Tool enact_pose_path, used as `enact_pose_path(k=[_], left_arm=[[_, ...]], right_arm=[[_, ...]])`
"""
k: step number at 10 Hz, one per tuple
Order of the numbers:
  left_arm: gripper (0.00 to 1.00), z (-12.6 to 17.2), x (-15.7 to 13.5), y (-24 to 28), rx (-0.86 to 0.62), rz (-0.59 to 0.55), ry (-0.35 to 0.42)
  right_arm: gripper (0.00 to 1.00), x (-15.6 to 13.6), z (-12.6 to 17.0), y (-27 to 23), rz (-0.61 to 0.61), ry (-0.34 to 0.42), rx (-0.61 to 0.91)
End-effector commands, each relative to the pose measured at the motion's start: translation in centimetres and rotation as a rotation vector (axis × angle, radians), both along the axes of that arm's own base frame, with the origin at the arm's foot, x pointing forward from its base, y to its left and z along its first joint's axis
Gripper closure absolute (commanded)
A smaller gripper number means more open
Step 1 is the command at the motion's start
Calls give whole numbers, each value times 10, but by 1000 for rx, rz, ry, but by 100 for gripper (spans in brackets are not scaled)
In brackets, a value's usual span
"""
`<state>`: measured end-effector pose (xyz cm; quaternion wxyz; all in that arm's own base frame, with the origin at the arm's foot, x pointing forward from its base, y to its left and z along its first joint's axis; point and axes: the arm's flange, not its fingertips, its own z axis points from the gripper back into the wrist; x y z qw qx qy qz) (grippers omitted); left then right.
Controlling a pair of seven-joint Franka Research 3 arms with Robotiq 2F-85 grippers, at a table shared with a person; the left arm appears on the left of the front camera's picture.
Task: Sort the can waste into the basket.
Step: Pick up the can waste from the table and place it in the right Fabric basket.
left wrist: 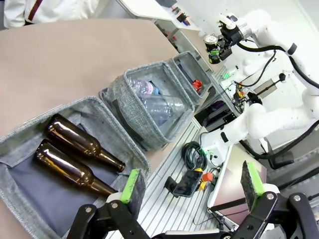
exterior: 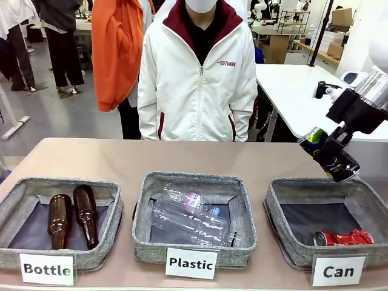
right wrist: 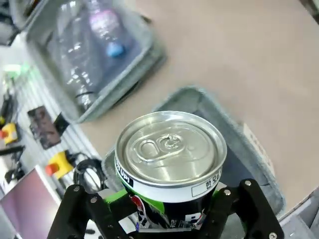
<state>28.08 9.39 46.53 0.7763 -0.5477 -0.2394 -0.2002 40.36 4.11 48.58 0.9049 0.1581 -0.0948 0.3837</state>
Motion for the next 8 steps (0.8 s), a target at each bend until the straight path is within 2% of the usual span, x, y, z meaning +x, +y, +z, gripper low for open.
enact_pose_path(k=[1, 6, 7, 8], left_arm=[[0, 3, 0, -2, -20, 1, -1], [0, 3, 0, -2, -20, 1, -1], [0, 3, 0, -2, -20, 1, -1], [0, 3, 0, -2, -20, 1, -1]], right_arm=[[74, -2, -3, 8, -94, -52, -92], [74, -3, -6, 11, -63, -40, -112], [15, -4, -6, 9, -45, -40, -111], [15, -5, -6, 8, -54, -38, -114]])
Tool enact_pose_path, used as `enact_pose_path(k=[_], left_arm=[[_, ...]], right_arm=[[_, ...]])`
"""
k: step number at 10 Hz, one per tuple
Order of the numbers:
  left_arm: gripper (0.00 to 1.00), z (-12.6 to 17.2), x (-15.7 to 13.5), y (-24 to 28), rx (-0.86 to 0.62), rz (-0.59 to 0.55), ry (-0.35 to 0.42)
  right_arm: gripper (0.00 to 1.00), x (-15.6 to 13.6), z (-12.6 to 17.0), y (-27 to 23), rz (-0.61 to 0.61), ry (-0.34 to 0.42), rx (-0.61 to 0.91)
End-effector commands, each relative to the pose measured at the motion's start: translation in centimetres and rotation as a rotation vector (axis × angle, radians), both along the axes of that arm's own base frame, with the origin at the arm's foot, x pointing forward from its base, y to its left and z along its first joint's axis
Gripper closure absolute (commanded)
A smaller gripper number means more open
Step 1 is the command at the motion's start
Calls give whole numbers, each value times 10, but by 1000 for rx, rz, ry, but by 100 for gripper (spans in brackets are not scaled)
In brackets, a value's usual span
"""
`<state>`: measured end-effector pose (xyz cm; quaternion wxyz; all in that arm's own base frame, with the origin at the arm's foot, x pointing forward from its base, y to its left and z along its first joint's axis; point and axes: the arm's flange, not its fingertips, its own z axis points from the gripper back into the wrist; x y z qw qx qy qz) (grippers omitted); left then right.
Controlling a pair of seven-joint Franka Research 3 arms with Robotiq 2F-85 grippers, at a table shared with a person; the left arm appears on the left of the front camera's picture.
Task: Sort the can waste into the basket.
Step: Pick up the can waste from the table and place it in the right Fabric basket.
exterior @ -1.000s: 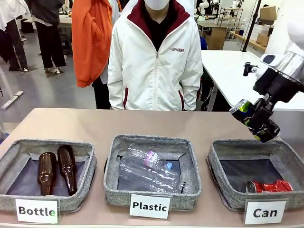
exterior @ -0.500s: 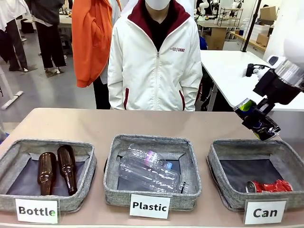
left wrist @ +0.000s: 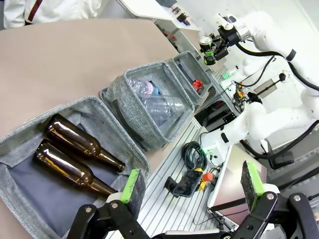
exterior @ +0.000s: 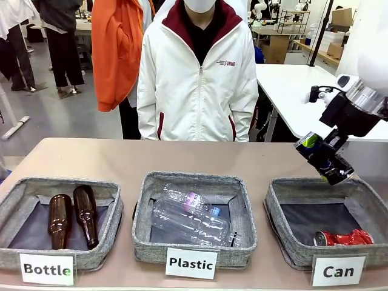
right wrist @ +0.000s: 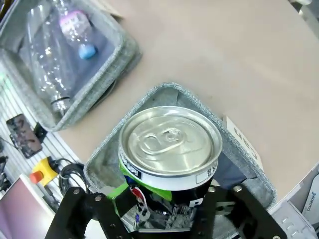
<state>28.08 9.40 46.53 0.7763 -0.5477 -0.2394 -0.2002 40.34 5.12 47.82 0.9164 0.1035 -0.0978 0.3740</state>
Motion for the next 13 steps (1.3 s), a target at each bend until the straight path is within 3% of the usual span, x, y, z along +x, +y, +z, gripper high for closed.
enact_pose_path(k=[1, 2, 3, 8, 9, 10, 11, 12, 13], left_arm=[[0, 3, 0, -2, -20, 1, -1], [0, 3, 0, -2, -20, 1, -1], [0, 3, 0, -2, -20, 1, -1], [0, 3, 0, -2, -20, 1, -1], [0, 3, 0, -2, -20, 1, -1], [0, 3, 0, -2, -20, 1, -1], [0, 3, 0, -2, -20, 1, -1], [0, 3, 0, -2, -20, 1, -1], [0, 3, 0, -2, -20, 1, -1]], right_arm=[[0, -6, 2, -3, -23, 4, -19], [10, -6, 1, -4, -19, 12, -16], [0, -7, 1, -5, -18, 16, -15], [0, -11, -3, -9, -12, 11, 12], [0, -12, -1, -11, 11, -5, 83], [0, -12, 2, -11, 60, -2, 253], [0, -19, 6, -13, 11, 23, 564], [0, -25, 8, -24, -10, 133, 908], [0, -26, 3, -36, -62, 180, 1084]])
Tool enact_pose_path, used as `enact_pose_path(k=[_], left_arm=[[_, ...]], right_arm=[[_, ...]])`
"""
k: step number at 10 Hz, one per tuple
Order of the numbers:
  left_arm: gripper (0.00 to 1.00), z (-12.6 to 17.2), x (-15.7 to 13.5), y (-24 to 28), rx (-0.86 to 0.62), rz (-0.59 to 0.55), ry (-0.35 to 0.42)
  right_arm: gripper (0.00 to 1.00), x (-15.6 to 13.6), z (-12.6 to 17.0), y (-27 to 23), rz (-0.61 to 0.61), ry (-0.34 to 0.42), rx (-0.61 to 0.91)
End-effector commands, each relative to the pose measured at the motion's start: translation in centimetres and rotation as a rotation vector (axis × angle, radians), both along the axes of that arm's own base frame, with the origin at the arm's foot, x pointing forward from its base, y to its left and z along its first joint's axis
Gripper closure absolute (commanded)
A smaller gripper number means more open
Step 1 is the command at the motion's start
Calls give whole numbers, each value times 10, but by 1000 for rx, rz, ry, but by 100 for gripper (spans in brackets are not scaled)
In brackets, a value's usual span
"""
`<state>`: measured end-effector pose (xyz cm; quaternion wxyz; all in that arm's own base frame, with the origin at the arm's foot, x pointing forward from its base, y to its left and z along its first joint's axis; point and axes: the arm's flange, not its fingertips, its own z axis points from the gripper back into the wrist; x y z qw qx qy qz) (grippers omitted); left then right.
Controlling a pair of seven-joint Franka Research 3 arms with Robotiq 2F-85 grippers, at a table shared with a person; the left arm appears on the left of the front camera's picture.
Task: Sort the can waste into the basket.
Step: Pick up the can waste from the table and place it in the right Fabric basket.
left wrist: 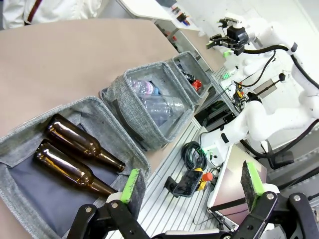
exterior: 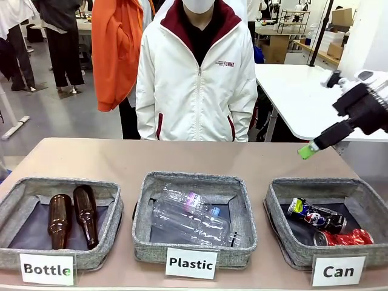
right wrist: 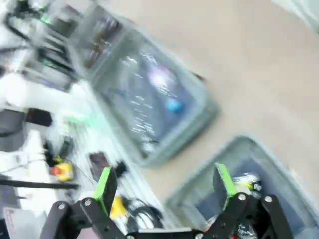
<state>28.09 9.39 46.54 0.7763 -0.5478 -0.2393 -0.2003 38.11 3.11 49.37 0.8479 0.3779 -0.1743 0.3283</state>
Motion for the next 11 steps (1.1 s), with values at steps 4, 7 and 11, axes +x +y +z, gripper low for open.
enact_pose_path(k=[4, 7, 11], left_arm=[[0, 3, 0, -2, -20, 2, -1], [0, 3, 0, -2, -20, 2, -1], [0, 3, 0, -2, -20, 2, -1]], right_arm=[[0, -23, -59, -64, 215, 372, 605], [0, -35, -45, -53, 123, 279, 572], [0, -35, -45, -53, 123, 279, 572]])
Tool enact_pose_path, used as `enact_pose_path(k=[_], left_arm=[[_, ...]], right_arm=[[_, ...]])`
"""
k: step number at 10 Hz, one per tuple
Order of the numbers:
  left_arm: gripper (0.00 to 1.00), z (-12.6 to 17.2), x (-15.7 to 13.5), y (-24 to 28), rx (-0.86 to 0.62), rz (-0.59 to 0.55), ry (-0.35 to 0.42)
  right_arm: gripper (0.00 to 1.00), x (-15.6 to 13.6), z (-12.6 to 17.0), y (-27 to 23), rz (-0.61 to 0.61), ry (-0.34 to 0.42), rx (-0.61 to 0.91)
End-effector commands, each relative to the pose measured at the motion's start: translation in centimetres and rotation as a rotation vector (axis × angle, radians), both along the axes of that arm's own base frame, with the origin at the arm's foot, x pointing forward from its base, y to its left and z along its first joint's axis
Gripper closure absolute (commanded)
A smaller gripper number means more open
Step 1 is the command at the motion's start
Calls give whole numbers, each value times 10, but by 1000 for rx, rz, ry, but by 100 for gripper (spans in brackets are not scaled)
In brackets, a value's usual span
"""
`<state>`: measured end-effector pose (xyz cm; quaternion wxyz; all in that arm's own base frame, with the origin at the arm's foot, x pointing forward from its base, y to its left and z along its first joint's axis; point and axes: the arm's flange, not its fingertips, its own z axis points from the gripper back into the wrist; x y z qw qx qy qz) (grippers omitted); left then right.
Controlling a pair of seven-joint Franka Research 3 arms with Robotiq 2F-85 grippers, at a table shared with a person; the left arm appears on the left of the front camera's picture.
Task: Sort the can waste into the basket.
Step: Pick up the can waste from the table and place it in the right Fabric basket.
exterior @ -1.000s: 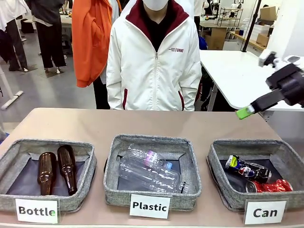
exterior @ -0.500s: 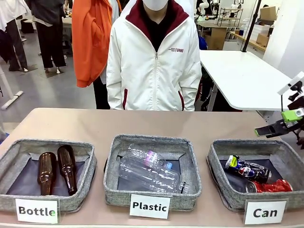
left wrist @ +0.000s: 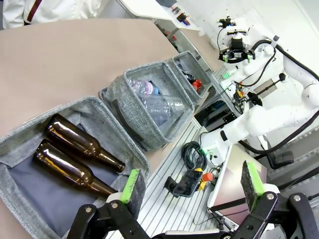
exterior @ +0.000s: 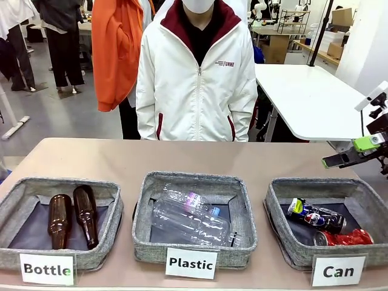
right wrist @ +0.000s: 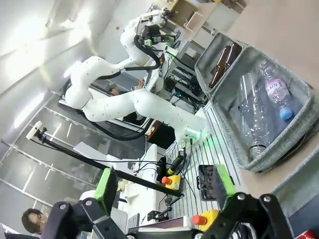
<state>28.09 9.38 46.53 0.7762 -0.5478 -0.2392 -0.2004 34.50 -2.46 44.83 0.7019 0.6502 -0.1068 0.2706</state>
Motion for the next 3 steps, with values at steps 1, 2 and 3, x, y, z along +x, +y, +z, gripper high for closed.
enact_pose_path(k=[1, 2, 3], left_arm=[[0, 3, 0, -1, -20, 2, -1], [0, 3, 0, -1, -20, 2, -1], [0, 3, 0, -1, -20, 2, -1]], right_arm=[[0, 2, 1, 3, -27, -4, 11], [0, 2, 1, 3, -27, -4, 11], [0, 2, 1, 3, -27, -4, 11]])
